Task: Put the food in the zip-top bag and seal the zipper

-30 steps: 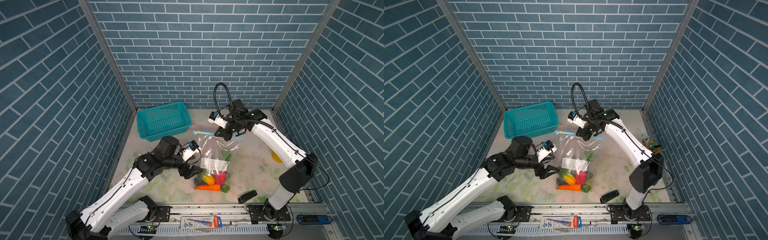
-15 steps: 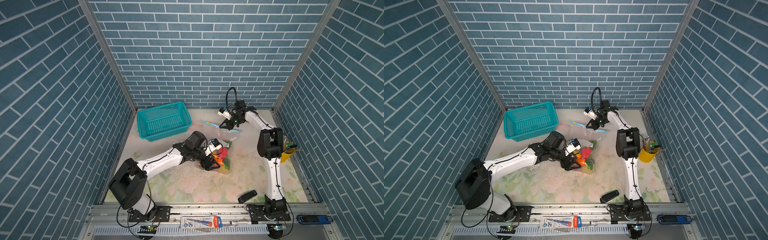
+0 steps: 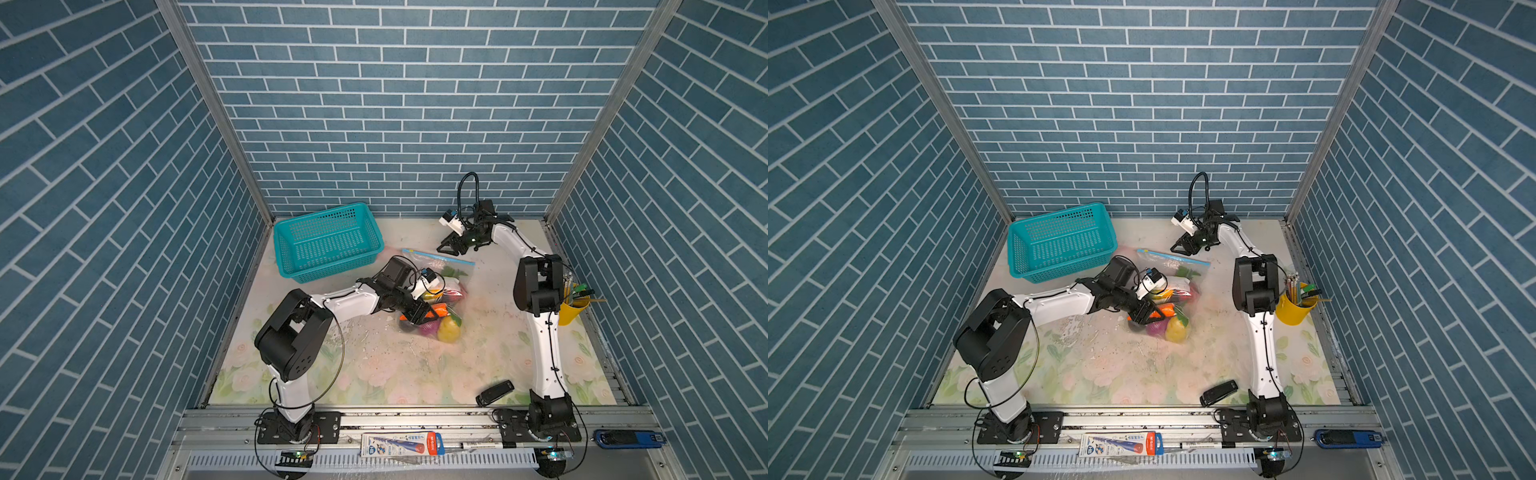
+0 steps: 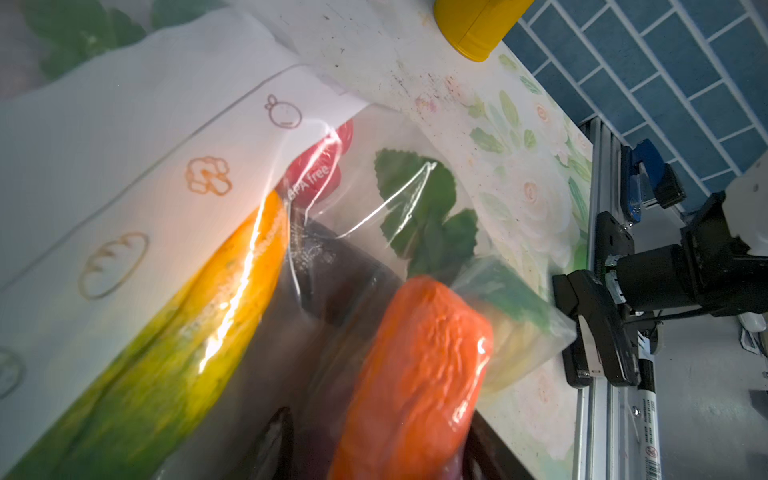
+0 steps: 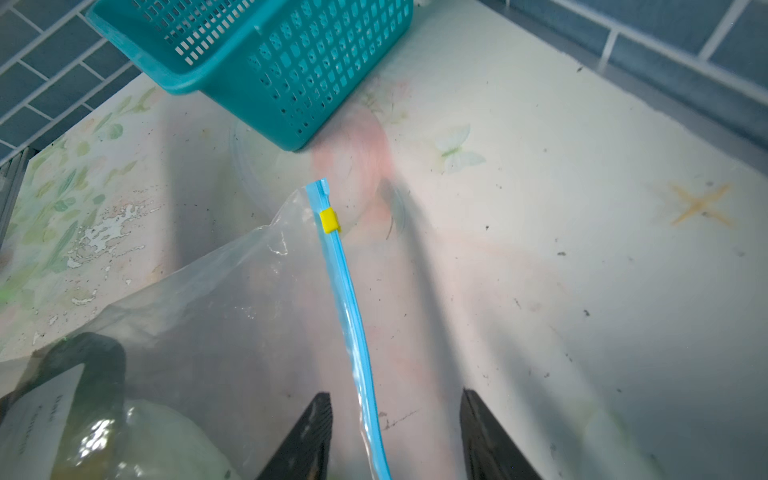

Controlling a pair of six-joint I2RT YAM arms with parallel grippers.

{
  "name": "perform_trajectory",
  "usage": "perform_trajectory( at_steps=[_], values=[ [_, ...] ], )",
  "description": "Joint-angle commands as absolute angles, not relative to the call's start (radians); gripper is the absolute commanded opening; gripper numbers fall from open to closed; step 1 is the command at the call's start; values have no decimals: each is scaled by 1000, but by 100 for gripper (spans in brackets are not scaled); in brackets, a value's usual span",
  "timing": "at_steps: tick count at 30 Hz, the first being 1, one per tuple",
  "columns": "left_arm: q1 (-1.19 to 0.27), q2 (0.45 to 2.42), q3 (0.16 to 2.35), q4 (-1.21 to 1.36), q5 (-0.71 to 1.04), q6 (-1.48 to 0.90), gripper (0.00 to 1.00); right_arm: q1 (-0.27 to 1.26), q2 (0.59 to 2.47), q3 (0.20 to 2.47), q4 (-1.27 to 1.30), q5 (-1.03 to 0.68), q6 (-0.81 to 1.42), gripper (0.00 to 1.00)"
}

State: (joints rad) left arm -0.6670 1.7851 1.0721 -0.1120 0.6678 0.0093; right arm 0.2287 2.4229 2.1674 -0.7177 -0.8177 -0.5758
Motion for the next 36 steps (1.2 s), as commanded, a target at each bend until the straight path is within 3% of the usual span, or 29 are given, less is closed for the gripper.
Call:
perform_trajectory(
  at_steps=[1, 6, 11, 14, 17, 21, 24, 27, 32, 36],
  values=[
    [-649, 1679, 985, -149, 623, -31, 65, 226, 2250, 2142, -692, -822, -561, 53],
    [-647, 1541, 927, -82, 634, -78, 74, 232, 2023, 1945, -588, -682, -424, 55],
    [-638, 1347, 830, 40, 539, -98, 99, 234, 1742, 1599, -413, -486, -236, 55],
    [-618, 1200, 727, 53, 365, -133, 99, 236, 1550, 1276, -232, -396, -153, 55],
    [-626, 1064, 632, 36, 35, -138, 99, 245, 1397, 985, -49, -297, -91, 55],
    [-580, 937, 477, 110, -213, -113, 98, 343, 1242, 673, 181, -66, -183, 56],
    [-470, 888, 359, 215, -263, -101, 96, 354, 1192, 514, 323, 72, -222, 57],
    [-267, 974, 376, 279, -94, -191, 99, 287, 1196, 398, 494, 145, -176, 57],
    [-220, 1093, 488, 278, -151, -5, 99, 180, 1293, 300, 751, 147, -139, 58],
    [-152, 1198, 498, 361, -70, 63, 99, 106, 1411, 249, 1021, 99, -104, 59]
  ],
)
